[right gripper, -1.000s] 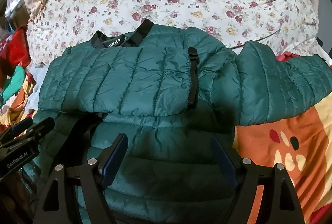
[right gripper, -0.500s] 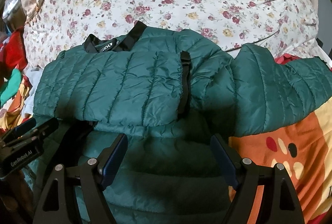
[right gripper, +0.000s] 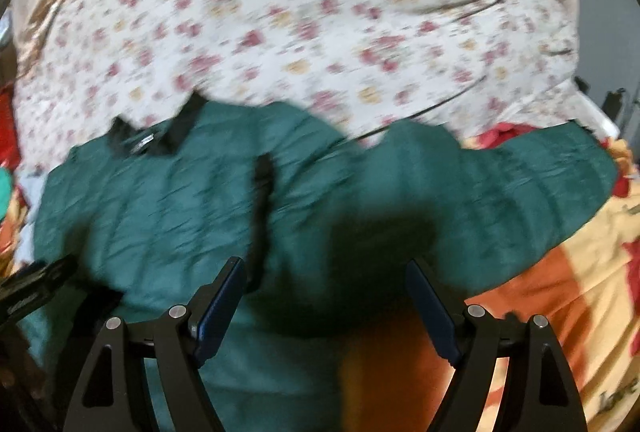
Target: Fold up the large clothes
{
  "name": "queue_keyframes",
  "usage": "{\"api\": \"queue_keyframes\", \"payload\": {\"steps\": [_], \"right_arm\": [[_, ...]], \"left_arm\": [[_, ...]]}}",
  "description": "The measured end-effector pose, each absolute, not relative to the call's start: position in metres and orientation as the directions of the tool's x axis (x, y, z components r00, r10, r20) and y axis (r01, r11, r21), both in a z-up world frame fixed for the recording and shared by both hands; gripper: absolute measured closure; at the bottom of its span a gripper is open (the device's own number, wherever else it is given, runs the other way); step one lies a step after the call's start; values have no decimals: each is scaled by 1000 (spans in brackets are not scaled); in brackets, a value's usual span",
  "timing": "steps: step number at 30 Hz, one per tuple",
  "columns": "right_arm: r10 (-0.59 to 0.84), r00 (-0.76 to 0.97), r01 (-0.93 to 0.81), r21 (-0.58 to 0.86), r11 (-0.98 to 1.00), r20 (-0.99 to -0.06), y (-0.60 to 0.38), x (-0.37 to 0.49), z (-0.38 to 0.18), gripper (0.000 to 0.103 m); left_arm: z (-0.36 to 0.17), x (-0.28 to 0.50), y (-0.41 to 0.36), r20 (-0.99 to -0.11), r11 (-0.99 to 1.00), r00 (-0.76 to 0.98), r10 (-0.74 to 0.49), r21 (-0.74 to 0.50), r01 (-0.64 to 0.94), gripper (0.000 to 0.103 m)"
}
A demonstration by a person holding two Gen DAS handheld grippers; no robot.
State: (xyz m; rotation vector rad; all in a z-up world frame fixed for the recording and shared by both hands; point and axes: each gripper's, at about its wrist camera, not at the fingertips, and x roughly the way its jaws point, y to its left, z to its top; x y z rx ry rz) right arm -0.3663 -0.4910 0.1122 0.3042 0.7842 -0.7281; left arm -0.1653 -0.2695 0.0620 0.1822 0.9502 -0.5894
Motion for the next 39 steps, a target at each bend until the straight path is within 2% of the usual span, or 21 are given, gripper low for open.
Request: {"api": "queue_keyframes", "payload": {"steps": [8, 14, 17, 19, 22, 24, 26, 27, 28, 31, 39], "right_arm": [[-657, 300, 832, -147, 534, -692, -578, -404, 126, 23], [-730, 134, 912, -204, 355, -670, -654, -449, 130, 23], [-726, 90, 947, -166, 274, -682, -691, -469, 130, 21], [-722, 78, 962, -137, 234, -687, -709, -479, 130, 16], [-703, 43, 973, -128, 190, -710, -735, -484, 123, 15], [-681, 84, 975, -80, 206, -728, -747, -485, 117, 15], [-687, 122, 968, -66, 241, -716, -747, -482, 116, 42], [-682, 151, 960, -58, 274, -716, -744, -478, 115, 66], [-670, 186, 950, -43, 310, -719, -740, -475, 115, 78], [-653, 271, 920, -8, 391, -707, -718, -469, 124, 83], [-520, 579, 773, 220, 594, -628, -637, -450, 170, 84]], "left_arm": [[53, -164, -260, -821, 827, 412, -394, -122, 549, 18], [54, -164, -254, -818, 822, 404, -410, -140, 552, 18], [53, -164, -253, -819, 822, 401, -410, -141, 552, 18], [51, -164, -252, -823, 822, 395, -408, -143, 551, 18], [49, -163, -253, -826, 822, 398, -399, -131, 554, 18], [48, -163, -253, -826, 822, 403, -394, -120, 557, 18], [47, -162, -252, -828, 824, 405, -388, -114, 555, 18], [47, -161, -252, -829, 825, 404, -387, -116, 554, 18], [47, -161, -252, -829, 826, 402, -389, -121, 551, 18], [48, -160, -250, -827, 827, 398, -397, -134, 547, 18], [67, -161, -232, -803, 829, 432, -411, -132, 543, 18]]}}
